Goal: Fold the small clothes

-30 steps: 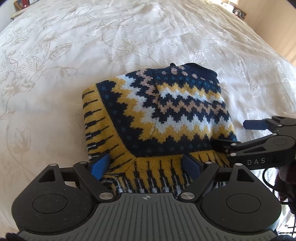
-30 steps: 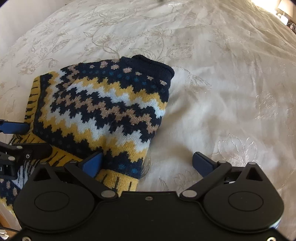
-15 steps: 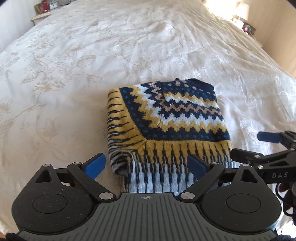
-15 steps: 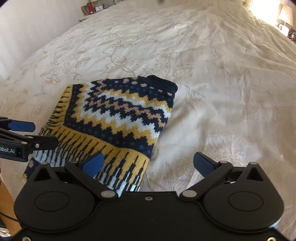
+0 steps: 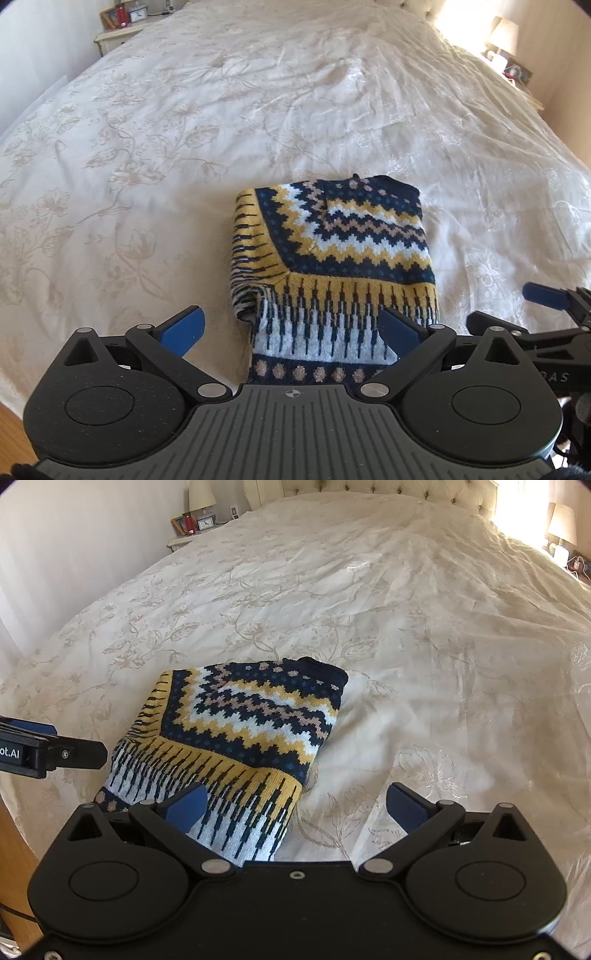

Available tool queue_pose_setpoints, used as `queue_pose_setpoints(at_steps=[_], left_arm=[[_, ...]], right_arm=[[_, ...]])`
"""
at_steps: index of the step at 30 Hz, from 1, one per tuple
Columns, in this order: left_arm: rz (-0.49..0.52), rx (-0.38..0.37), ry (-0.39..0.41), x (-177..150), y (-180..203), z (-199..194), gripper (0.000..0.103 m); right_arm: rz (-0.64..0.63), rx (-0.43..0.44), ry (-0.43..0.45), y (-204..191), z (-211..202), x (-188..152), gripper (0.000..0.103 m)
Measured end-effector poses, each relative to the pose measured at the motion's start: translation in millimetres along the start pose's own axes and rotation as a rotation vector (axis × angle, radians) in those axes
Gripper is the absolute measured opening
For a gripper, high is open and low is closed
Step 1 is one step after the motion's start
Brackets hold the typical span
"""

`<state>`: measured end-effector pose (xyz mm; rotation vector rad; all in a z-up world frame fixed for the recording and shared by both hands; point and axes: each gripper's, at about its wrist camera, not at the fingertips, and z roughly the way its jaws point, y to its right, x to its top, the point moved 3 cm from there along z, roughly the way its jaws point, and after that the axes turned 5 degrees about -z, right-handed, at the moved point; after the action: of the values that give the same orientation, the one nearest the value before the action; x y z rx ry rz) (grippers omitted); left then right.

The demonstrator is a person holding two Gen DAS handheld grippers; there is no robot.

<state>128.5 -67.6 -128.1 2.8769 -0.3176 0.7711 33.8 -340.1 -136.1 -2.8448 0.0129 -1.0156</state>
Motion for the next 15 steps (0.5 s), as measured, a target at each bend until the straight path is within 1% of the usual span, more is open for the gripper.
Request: queue_pose_setpoints(at_steps=[4,6,9,13,15], left_arm=[[-0.025,0.035,0.023,-0.5,-4.7,-11.9,0.100],[-0.023,0.040,0.041,-1.2,-6.9,-18.4,0.092],[-0.021,0.046,0.056,-3.9,-10.7,-27.9,0.092],[-0.021,0.062,0.065,-8.4,-17.9,-41.3,0.092],[-0.027,0.069,0.067,-11.5,-22.3,-48.5,0.092]], right_arm=[[0.020,-0.016,0.014,-1.9,-12.9,-3.7,0.102],[0.031,-0.020,0.022,-5.0,-18.9,-5.2,0.102],[0.045,-0.025,0.038,-12.5,-27.9,-7.7,0.102],[0.064,-0.052,0.050,-26.7,-41.3,-12.1,0.102],[0.081,-0.043,0.059,-33.9,-48.8,-14.8,0.102]])
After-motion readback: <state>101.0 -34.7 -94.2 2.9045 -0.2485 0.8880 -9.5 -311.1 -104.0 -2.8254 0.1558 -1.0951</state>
